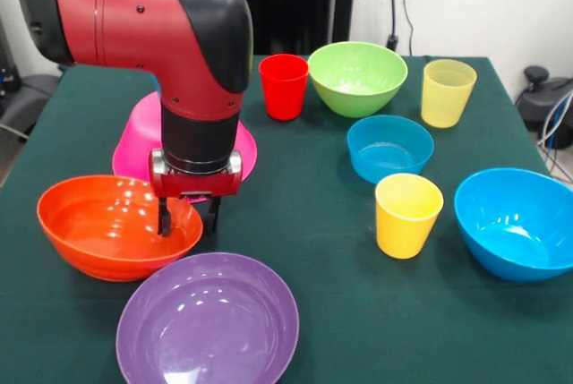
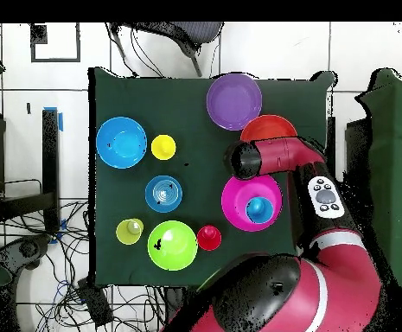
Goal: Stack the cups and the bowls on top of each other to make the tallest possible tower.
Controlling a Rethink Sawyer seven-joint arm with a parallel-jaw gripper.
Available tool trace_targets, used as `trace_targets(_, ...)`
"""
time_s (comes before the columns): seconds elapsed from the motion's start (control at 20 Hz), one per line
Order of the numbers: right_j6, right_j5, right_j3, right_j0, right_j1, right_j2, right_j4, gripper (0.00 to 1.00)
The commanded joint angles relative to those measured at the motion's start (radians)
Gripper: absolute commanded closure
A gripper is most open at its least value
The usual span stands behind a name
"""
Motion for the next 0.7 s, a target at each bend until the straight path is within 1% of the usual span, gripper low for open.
trace_targets(0.05, 0.009, 0.067, -0.062, 0.019, 0.066, -0.062, -0.036, 0.00)
trace_targets(0.3, 0.001, 0.063, -0.068, 0.017, 0.068, -0.064, -0.020, 0.00)
trace_targets(0.35, 0.000, 0.062, -0.068, 0.017, 0.069, -0.066, -0.018, 1.00)
trace_targets(0.5, -0.007, 0.063, -0.069, 0.013, 0.067, -0.061, -0.013, 1.00)
trace_targets(0.7, 0.000, 0.041, -0.064, 0.017, 0.063, -0.066, -0.014, 1.00)
